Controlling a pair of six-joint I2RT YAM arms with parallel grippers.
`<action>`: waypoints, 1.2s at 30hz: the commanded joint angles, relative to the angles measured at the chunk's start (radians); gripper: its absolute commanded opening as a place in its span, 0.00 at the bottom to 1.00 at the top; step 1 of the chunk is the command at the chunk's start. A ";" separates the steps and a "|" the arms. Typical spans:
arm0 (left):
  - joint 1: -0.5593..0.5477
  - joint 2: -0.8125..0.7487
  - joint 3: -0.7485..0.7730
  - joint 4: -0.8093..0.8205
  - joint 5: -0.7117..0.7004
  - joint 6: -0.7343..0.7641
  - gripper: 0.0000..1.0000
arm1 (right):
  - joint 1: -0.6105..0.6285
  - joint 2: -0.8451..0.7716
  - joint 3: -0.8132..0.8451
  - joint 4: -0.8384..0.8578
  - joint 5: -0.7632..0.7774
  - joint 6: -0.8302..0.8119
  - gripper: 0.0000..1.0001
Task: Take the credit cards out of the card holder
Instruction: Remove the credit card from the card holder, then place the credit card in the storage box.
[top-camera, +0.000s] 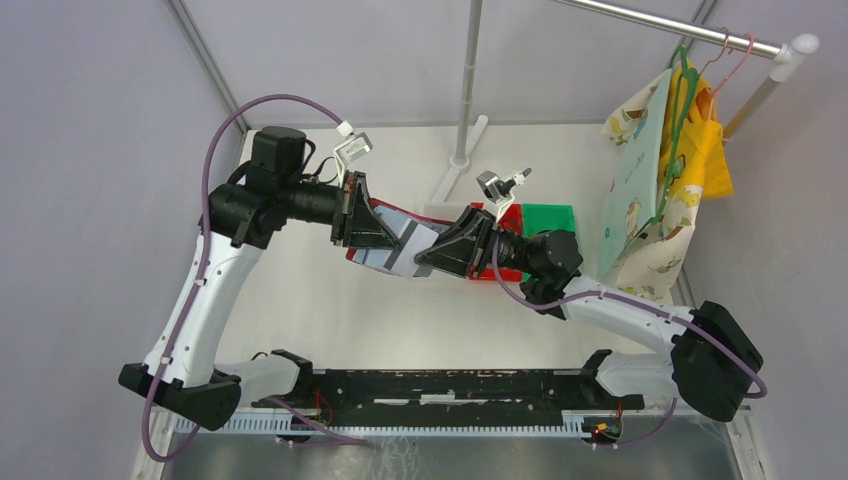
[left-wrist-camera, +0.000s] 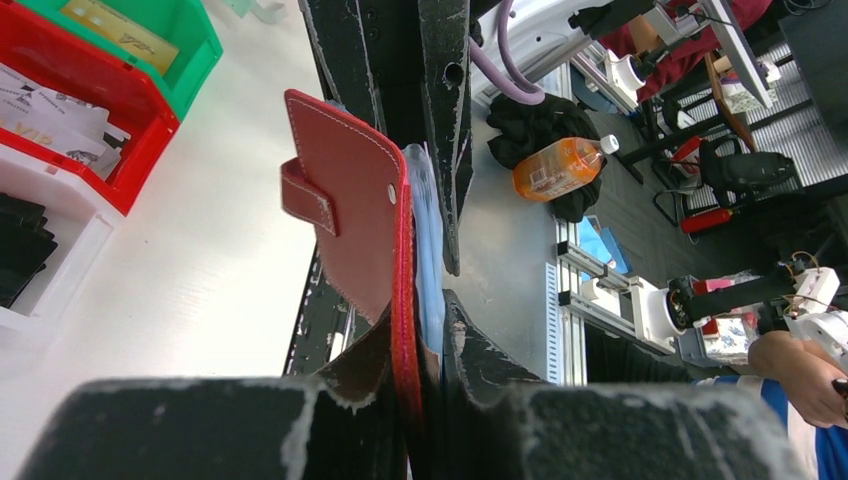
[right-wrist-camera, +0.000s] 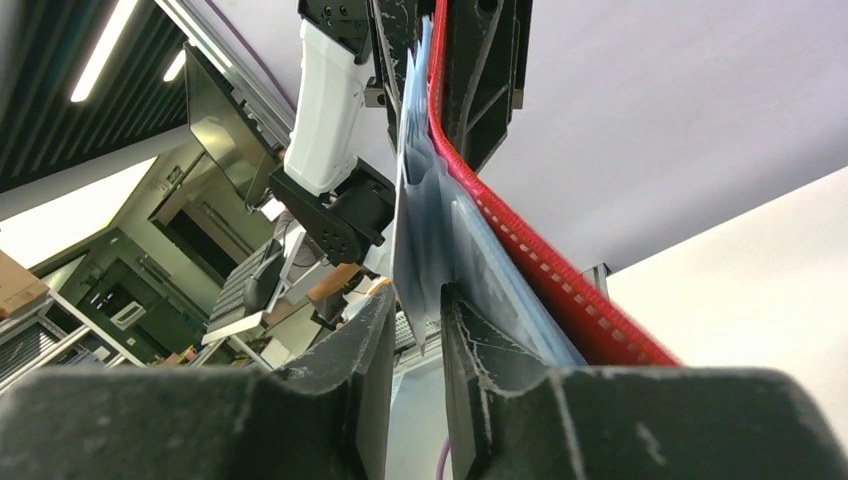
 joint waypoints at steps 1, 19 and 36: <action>0.001 -0.029 0.020 0.025 0.003 0.042 0.02 | 0.001 -0.001 0.051 0.119 0.011 0.033 0.26; 0.007 -0.004 0.076 -0.049 -0.278 0.146 0.02 | -0.281 -0.262 -0.044 -0.329 -0.197 -0.111 0.00; 0.009 -0.029 0.093 -0.043 -0.404 0.187 0.03 | -0.565 -0.126 0.104 -1.373 0.157 -0.832 0.00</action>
